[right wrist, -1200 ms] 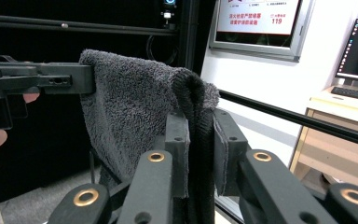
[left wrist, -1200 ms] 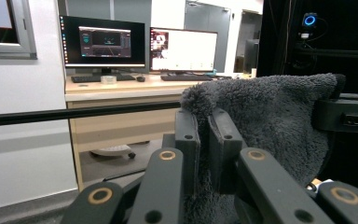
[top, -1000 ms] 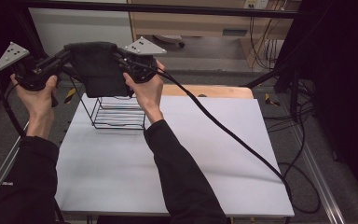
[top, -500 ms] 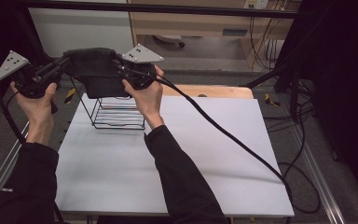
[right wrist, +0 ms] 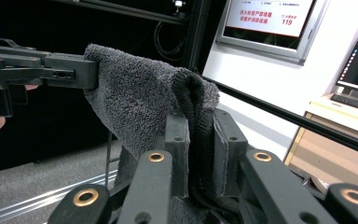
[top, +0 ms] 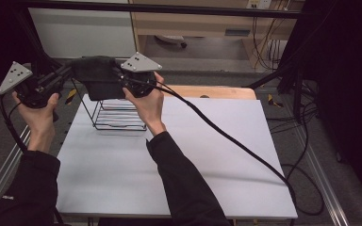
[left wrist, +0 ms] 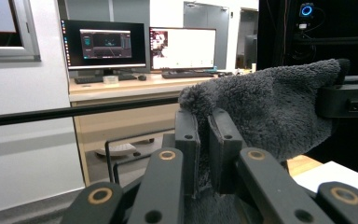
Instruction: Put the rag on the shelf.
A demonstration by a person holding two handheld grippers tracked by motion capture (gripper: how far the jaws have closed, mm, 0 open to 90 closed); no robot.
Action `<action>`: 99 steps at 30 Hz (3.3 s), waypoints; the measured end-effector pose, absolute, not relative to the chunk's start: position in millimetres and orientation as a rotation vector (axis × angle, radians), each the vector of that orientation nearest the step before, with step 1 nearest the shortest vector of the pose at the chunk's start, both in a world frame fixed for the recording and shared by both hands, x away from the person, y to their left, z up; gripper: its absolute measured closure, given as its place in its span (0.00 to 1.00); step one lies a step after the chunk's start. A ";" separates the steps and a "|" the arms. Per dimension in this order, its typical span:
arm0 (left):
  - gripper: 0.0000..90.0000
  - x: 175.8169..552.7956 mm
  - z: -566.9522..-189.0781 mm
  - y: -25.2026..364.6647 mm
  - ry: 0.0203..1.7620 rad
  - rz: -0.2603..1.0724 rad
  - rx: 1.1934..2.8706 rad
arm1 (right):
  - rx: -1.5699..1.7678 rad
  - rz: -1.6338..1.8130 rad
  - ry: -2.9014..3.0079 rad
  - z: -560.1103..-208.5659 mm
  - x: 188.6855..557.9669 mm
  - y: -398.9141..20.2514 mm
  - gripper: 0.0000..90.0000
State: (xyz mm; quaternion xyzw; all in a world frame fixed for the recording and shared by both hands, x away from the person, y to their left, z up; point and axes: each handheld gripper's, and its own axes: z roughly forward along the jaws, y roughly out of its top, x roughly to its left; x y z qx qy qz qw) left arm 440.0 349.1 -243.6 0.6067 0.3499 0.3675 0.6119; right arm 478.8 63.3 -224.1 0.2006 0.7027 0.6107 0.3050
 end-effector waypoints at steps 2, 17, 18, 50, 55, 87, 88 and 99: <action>0.92 439.9 -246.8 350.1 0.819 0.830 1.407 | 0.536 1.616 1.869 -226.5 478.0 63.5 0.88; 0.83 431.6 -250.9 352.9 0.933 0.722 1.501 | 0.601 1.592 2.002 -232.8 474.4 60.0 0.81; 0.82 430.5 -250.6 353.4 0.938 0.718 1.508 | 0.607 1.582 2.008 -232.2 473.3 59.7 0.80; 0.64 424.7 -302.9 343.6 1.104 0.704 1.743 | 0.780 1.447 2.175 -287.8 465.0 55.0 0.41; 0.59 433.2 -320.6 339.0 1.141 0.672 1.767 | 0.811 1.440 2.186 -305.2 475.1 52.9 0.33; 0.09 406.2 -356.4 283.4 1.029 0.509 1.922 | 1.005 1.440 2.209 -324.8 430.0 -112.4 0.02; 0.09 404.7 -357.1 280.5 1.022 0.505 1.919 | 1.010 1.442 2.202 -326.0 427.4 -119.1 0.02; 0.07 387.0 -383.8 258.9 0.976 0.448 1.927 | 1.075 1.457 2.190 -353.3 400.8 -180.9 0.01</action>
